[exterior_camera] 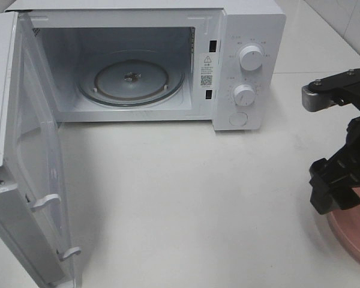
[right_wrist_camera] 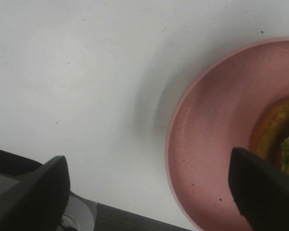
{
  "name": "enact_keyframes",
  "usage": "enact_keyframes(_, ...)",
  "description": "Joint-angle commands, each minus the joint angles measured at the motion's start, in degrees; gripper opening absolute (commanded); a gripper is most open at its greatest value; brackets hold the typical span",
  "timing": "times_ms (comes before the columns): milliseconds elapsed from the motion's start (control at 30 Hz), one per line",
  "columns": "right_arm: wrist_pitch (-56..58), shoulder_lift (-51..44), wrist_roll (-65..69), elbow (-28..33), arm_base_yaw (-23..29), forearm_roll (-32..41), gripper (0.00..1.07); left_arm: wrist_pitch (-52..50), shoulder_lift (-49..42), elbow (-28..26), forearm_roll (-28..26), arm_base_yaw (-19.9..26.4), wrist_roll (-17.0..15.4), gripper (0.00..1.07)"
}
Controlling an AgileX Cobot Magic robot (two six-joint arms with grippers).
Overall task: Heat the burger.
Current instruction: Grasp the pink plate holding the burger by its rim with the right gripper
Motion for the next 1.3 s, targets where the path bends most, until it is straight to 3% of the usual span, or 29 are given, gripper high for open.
enact_keyframes(33, 0.7, -0.2, 0.6, -0.2, -3.4, -1.3, 0.88, -0.5, -1.5, 0.2, 0.1, -0.3, -0.3, 0.98)
enact_keyframes(400, 0.5, -0.2, 0.6, -0.2, -8.7, -1.4, 0.85, -0.5, -1.5, 0.2, 0.1, -0.3, -0.3, 0.98)
enact_keyframes(700, -1.3, 0.1, 1.1, -0.1, -8.7, -1.7, 0.83, -0.5, -1.5, 0.2, 0.1, -0.3, -0.3, 0.98)
enact_keyframes(1300, -8.2, 12.9, 4.8, 0.0, -8.7, -1.9, 0.79, -0.5, -1.5, 0.2, 0.1, -0.3, -0.3, 0.98)
